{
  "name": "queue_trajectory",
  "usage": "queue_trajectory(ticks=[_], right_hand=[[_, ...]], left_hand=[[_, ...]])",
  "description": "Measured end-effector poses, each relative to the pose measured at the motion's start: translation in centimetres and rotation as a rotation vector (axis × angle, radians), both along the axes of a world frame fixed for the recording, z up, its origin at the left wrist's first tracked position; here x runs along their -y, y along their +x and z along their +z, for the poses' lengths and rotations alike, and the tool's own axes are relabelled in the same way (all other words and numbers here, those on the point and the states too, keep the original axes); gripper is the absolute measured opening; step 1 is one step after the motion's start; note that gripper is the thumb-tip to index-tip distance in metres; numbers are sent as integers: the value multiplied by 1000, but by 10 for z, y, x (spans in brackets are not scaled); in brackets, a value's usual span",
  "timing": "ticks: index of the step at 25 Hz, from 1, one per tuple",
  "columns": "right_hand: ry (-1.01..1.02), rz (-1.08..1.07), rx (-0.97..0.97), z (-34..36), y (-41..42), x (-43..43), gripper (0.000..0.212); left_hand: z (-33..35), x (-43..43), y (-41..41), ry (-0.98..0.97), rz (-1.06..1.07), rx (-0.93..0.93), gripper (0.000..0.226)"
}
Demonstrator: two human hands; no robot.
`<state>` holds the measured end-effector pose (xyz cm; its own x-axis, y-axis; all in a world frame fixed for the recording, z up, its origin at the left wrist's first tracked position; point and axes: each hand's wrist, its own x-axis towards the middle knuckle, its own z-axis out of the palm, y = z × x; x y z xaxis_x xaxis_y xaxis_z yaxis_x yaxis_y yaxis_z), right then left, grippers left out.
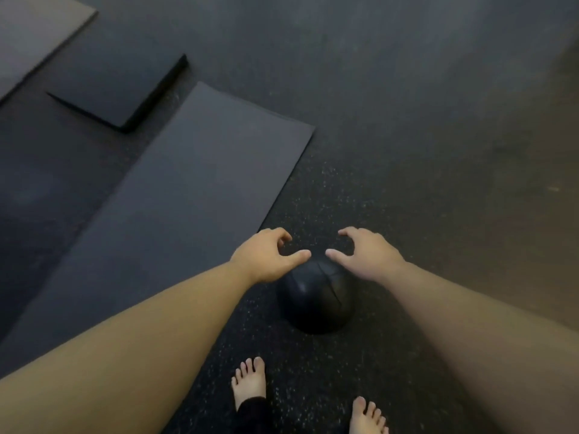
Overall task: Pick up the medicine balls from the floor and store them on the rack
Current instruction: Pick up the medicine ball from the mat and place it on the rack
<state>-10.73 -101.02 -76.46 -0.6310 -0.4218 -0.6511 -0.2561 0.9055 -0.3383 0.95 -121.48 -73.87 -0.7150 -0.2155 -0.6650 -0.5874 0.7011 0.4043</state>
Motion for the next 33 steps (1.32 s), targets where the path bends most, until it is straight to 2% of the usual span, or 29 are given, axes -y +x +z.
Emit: queue_trajectory(ticks=[3,7,10,12,14,15,16,17,18,19,20,21,22,23,25,27,29,31,33], right_hand=[[44,-2,64,-109,-1,0,80],[59,-66,55,-188,3,-12,89],[-3,-189,131,-215,8,-23,102],[-59,-313,210,-224,10,-27,111],[-101,-417,272,-229,17,-25,117],[-119,-451,279,-229,22,-23,119],[-135,-469,271,-228,28,-19,120],[-150,-470,255,-222,33,-15,122],[-168,-469,230,-213,38,-11,123],[-196,-465,206,-200,40,-4,123],[-228,-463,190,-185,40,3,123],[-263,-459,176,-169,37,12,123],[-302,-443,164,-145,31,26,123],[-343,-422,151,-118,22,43,122],[-434,-369,106,-49,1,87,120],[-530,-305,35,36,-18,132,119],[-627,-241,-35,126,-30,172,119],[-741,-169,-88,222,-33,208,120],[-872,-91,-130,326,-26,239,121]], left_hand=[[-121,-2,3,42,60,90,87],[-213,-7,16,116,258,108,97],[-239,-12,7,260,480,179,103],[-252,-15,8,372,657,254,121],[-257,-30,41,378,792,297,143],[-239,-53,62,410,845,293,147],[-220,-76,82,435,937,298,136],[-214,-87,90,383,1088,263,108],[-200,-94,100,370,1078,255,99],[-193,-84,85,368,1023,239,119],[-181,-65,64,325,958,185,152],[-184,-37,48,274,933,113,172],[-175,-15,42,265,962,79,171],[-153,10,32,296,942,17,155],[-77,59,14,350,953,-159,110],[20,105,-9,343,965,-326,81],[110,139,-14,327,978,-448,87],[203,167,-3,256,987,-580,115],[306,194,14,149,1020,-683,130]])
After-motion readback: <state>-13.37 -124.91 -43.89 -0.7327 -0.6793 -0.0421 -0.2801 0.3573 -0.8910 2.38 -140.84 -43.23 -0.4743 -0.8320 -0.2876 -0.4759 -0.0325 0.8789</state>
